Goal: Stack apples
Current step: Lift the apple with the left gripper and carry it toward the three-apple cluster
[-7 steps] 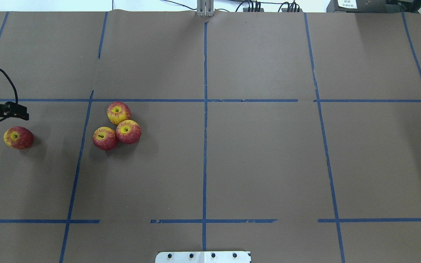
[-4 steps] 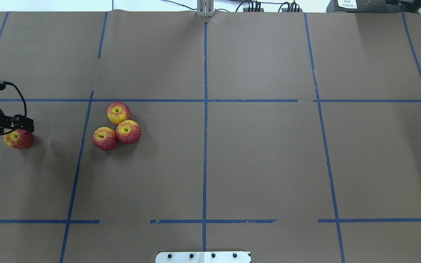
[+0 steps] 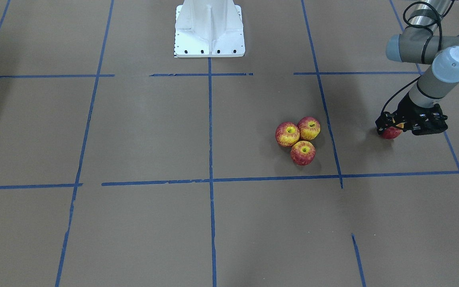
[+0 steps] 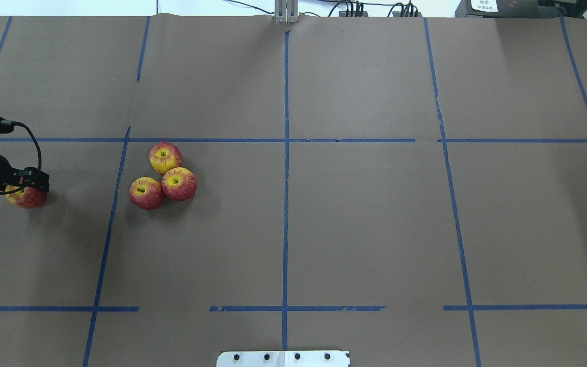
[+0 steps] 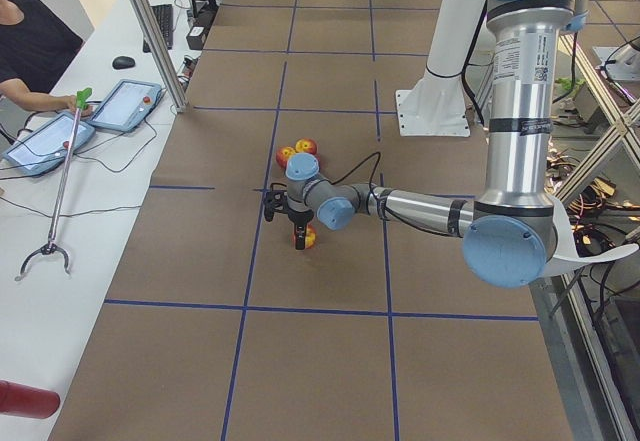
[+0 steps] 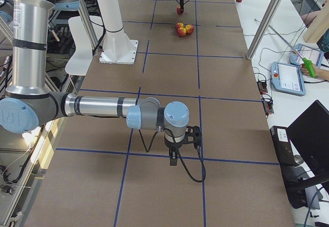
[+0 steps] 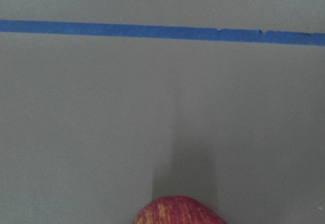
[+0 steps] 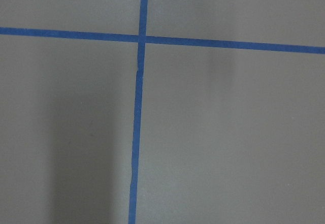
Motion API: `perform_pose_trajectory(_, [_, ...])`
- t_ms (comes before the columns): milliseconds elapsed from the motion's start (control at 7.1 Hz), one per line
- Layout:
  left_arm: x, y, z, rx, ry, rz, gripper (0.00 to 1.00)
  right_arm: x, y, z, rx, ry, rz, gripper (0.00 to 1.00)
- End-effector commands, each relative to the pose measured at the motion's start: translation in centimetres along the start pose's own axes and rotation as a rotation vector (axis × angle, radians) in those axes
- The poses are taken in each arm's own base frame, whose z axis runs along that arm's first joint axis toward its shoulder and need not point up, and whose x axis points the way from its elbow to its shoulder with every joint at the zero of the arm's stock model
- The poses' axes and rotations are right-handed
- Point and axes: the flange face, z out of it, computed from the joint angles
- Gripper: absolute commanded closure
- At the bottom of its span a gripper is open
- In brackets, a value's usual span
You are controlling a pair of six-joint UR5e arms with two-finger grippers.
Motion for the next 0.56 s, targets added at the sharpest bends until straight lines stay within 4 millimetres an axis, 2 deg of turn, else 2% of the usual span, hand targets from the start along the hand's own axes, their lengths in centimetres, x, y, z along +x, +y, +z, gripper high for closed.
perform_pose_trajectory(0, [1.6, 0.2, -1.6, -0.009, 0.041, 0.004, 1.00, 0.0, 0.0, 0.0, 0.000, 0.000, 0.000, 0.00])
perform_pose_trajectory(141, [5.4, 0.8, -5.3, -0.045, 0.124, -0.011, 1.00, 0.0, 0.0, 0.0, 0.000, 0.000, 0.000, 0.00])
perform_pose_trajectory(282, [9.6, 0.1, -9.1, -0.015, 0.181, -0.030, 1.00, 0.0, 0.0, 0.0, 0.000, 0.000, 0.000, 0.00])
perform_pose_trajectory(423, [13.5, -1.4, -11.1, 0.012, 0.232, -0.075, 1.00, 0.0, 0.0, 0.0, -0.001, 0.000, 0.001, 0.00])
